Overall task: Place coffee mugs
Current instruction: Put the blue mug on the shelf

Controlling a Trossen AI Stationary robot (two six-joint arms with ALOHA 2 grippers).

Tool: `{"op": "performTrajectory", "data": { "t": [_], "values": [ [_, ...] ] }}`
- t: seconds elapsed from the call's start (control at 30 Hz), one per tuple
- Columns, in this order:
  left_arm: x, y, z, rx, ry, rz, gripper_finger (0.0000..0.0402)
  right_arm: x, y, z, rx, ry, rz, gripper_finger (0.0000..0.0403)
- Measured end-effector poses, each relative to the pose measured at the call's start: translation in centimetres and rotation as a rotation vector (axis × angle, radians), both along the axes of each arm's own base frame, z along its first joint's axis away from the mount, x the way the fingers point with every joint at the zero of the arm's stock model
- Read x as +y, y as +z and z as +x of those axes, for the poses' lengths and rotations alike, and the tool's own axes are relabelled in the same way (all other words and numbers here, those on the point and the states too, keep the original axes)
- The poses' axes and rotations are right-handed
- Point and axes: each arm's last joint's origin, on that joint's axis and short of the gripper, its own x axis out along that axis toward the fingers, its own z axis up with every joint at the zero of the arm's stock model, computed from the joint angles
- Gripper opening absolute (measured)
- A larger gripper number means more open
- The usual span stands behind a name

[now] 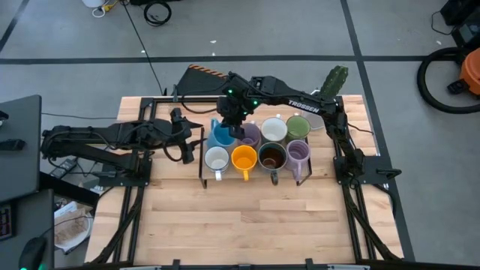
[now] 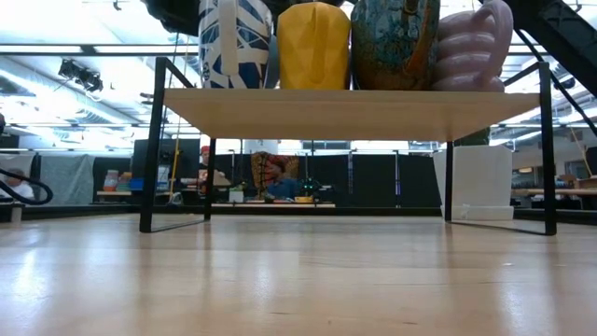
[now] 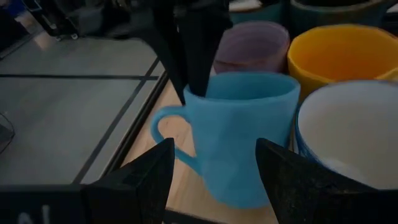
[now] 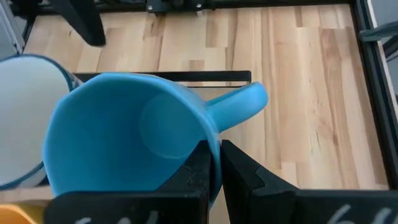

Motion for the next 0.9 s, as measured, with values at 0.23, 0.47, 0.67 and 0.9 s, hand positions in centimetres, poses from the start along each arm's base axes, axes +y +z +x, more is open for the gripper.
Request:
{"op": "performTrajectory", "data": {
  "t": [0.23, 0.47, 0.67, 0.9],
  "values": [
    [0.0, -0.1, 0.3, 0.004, 0.0, 0.0, 0.0231, 0.0, -0.1, -0.1, 0.002, 0.052, -0.034, 0.0027],
    [0.0, -0.2, 0.3, 0.007, 0.0, 0.0, 0.0231, 0.1, -1.1, 0.6, 0.025, 0.047, -0.024, 0.0027],
    [0.0, -0.2, 0.3, 0.006, 0.0, 0.0, 0.0231, 0.2, -1.2, 0.7, 0.02, 0.026, -0.004, 0.0027],
    [0.0, -0.2, 0.3, 0.006, -0.001, 0.0, 0.0231, 0.1, -1.2, 1.0, 0.011, -0.03, 0.05, 0.0027]
  ]
}}
